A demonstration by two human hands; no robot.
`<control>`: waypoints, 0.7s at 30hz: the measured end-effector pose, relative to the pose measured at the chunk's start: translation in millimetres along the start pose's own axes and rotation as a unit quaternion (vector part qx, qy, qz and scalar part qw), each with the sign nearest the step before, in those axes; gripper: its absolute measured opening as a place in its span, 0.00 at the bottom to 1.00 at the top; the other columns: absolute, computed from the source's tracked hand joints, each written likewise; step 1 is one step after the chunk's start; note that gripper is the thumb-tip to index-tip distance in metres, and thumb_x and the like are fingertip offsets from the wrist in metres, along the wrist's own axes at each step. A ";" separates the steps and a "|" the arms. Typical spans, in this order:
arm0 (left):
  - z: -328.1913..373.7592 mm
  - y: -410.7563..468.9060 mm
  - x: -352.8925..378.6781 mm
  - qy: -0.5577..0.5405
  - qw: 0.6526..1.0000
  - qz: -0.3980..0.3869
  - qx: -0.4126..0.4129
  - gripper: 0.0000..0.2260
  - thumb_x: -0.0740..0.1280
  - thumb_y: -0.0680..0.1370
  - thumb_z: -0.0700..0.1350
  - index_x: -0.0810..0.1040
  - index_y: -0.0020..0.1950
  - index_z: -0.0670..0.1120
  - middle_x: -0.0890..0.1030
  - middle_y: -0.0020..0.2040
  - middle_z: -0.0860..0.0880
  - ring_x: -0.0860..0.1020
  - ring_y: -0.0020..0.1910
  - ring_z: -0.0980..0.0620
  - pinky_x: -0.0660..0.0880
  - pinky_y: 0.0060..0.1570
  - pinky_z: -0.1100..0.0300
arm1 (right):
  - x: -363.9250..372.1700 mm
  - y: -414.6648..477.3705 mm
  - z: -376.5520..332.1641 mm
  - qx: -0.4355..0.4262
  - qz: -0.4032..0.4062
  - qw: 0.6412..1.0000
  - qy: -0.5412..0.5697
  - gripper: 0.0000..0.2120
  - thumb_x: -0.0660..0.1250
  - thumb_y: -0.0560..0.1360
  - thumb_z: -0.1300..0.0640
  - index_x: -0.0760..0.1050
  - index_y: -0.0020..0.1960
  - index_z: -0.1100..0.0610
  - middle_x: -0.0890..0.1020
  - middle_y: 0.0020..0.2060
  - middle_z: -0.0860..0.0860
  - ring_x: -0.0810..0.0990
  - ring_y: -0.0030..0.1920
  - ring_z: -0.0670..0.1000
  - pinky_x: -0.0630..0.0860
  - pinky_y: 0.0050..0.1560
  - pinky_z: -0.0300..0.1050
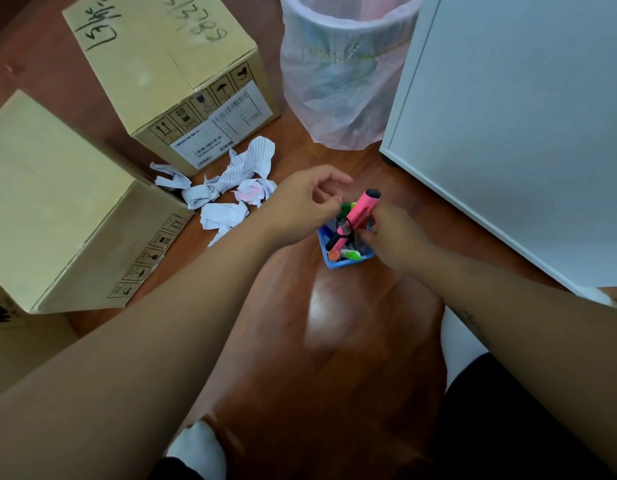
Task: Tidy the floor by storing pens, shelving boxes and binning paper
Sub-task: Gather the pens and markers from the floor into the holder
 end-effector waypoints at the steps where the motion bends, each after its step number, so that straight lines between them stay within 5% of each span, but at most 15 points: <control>1: 0.5 0.4 1.4 0.010 1.000 -0.006 -0.004 0.14 0.65 0.77 0.37 0.79 0.60 0.50 0.82 0.53 0.50 0.77 0.42 0.52 0.77 0.45 0.60 | 0.2 -0.3 1.4 0.003 0.005 1.000 0.005 0.08 0.66 0.77 0.61 0.77 0.56 0.57 0.77 0.43 0.51 0.78 0.45 0.52 0.73 0.46 0.44; 4: -7.1 3.2 -0.2 0.037 0.999 -0.009 -0.037 0.15 0.63 0.77 0.36 0.79 0.60 0.49 0.81 0.55 0.50 0.77 0.41 0.56 0.74 0.37 0.69 | 4.1 3.1 10.1 0.013 -0.009 1.000 0.027 0.12 0.69 0.76 0.60 0.73 0.58 0.57 0.80 0.51 0.54 0.79 0.49 0.52 0.79 0.49 0.48; 6: -19.6 0.2 -5.7 0.046 0.997 0.007 -0.066 0.13 0.64 0.77 0.38 0.79 0.59 0.48 0.80 0.52 0.51 0.77 0.39 0.61 0.71 0.34 0.74 | 4.0 6.1 11.8 0.017 -0.049 0.996 0.077 0.22 0.71 0.74 0.60 0.70 0.66 0.53 0.77 0.57 0.52 0.77 0.52 0.48 0.76 0.47 0.40; 9: -44.8 -12.1 -7.2 0.077 0.993 0.002 -0.089 0.10 0.69 0.78 0.45 0.79 0.59 0.49 0.81 0.54 0.52 0.78 0.45 0.59 0.74 0.46 0.64 | -12.5 7.6 2.3 -0.016 -0.077 0.988 0.130 0.31 0.75 0.71 0.59 0.68 0.70 0.46 0.75 0.60 0.52 0.78 0.55 0.48 0.75 0.50 0.38; 13: -62.8 -22.5 -2.1 0.116 0.989 -0.003 -0.093 0.09 0.70 0.76 0.48 0.80 0.56 0.51 0.82 0.50 0.53 0.79 0.48 0.52 0.77 0.53 0.48 | -33.5 4.9 -13.9 -0.050 -0.074 0.986 0.144 0.19 0.75 0.72 0.56 0.78 0.62 0.50 0.81 0.54 0.50 0.80 0.51 0.47 0.74 0.47 0.29; 16: -60.9 -24.5 -0.5 0.102 0.990 0.020 -0.095 0.05 0.70 0.77 0.48 0.80 0.51 0.50 0.82 0.41 0.52 0.80 0.41 0.50 0.77 0.49 0.43 | -40.4 4.7 -25.5 -0.088 -0.038 0.989 0.113 0.06 0.72 0.74 0.56 0.81 0.51 0.54 0.83 0.47 0.51 0.80 0.47 0.51 0.74 0.48 0.39; 21: -32.8 -21.4 -5.1 0.088 0.994 0.052 -0.036 0.06 0.71 0.76 0.47 0.76 0.48 0.47 0.81 0.40 0.52 0.74 0.33 0.61 0.71 0.36 0.62 | -66.1 2.5 -44.7 -0.153 0.031 0.987 0.021 0.09 0.70 0.75 0.52 0.77 0.45 0.57 0.78 0.37 0.54 0.70 0.34 0.46 0.67 0.37 0.39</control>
Point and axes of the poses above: each hand's wrist, its own y-axis towards the middle knuckle, its own x-axis out of the palm, z = x × y, the point moved 8 cm from there along y, towards the middle knuckle
